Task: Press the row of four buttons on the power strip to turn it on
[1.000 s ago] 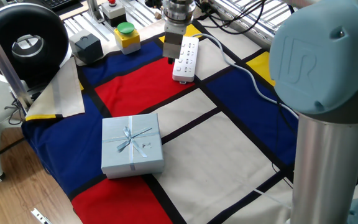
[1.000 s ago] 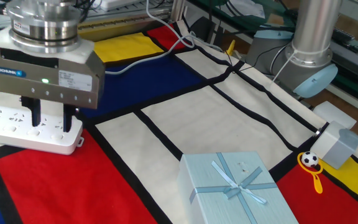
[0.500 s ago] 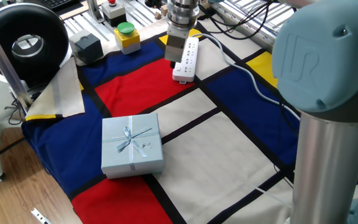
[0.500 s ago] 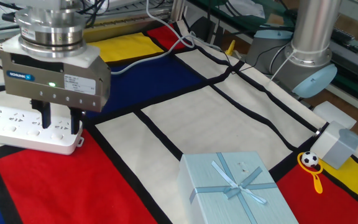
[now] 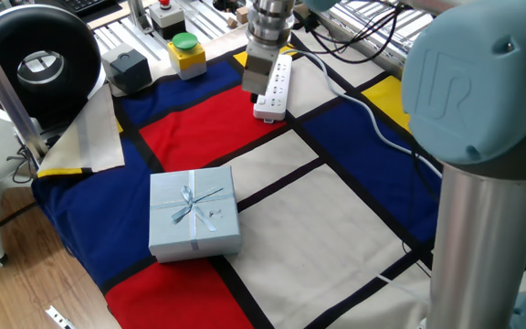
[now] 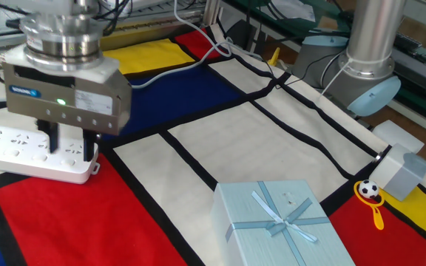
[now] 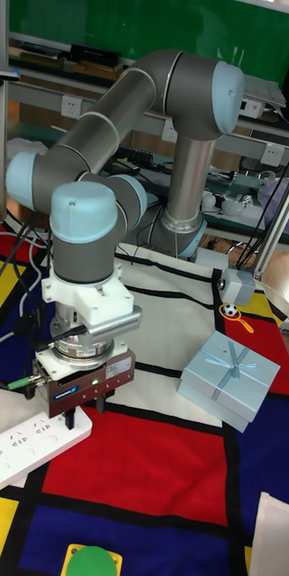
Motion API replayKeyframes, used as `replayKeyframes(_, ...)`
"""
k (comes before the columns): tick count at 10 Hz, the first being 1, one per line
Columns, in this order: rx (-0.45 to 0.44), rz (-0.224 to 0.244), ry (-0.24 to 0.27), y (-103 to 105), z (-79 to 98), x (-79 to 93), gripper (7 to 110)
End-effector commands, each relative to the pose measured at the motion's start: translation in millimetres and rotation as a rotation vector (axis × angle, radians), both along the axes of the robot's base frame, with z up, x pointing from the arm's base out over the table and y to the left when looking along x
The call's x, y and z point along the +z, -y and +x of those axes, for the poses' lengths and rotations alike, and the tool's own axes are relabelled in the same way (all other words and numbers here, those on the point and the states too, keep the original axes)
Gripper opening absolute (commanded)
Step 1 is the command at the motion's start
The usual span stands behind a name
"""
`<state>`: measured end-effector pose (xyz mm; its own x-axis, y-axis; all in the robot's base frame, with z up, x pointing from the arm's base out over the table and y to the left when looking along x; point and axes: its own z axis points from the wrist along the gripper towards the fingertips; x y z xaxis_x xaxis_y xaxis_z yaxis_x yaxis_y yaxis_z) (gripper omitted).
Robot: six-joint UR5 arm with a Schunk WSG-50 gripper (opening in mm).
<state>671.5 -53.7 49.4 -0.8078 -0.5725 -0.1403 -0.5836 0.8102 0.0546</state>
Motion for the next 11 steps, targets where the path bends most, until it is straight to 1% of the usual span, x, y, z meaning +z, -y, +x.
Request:
replayKeyframes(1, -0.045, 0.029, 0.041, 18, 30.3, 24.7, 66)
replayKeyframes(2, -0.064, 0.026, 0.052, 20, 34.5, 25.2, 66)
replayKeyframes(4, -0.072, 0.036, 0.055, 18, 35.7, 25.7, 66)
replayKeyframes(5, -0.113, 0.008, 0.046, 26, 34.6, 24.4, 66)
replayKeyframes(6, -0.159, 0.007, 0.038, 27, 33.9, 24.1, 66)
replayKeyframes(8, -0.196, -0.005, 0.045, 32, 36.3, 24.0, 66)
replayKeyframes(9, -0.190, -0.008, 0.047, 32, 36.6, 24.0, 66)
replayKeyframes(10, -0.158, 0.008, 0.040, 27, 34.3, 24.2, 66)
replayKeyframes(11, -0.128, 0.004, 0.029, 39, 39.8, 27.4, 66)
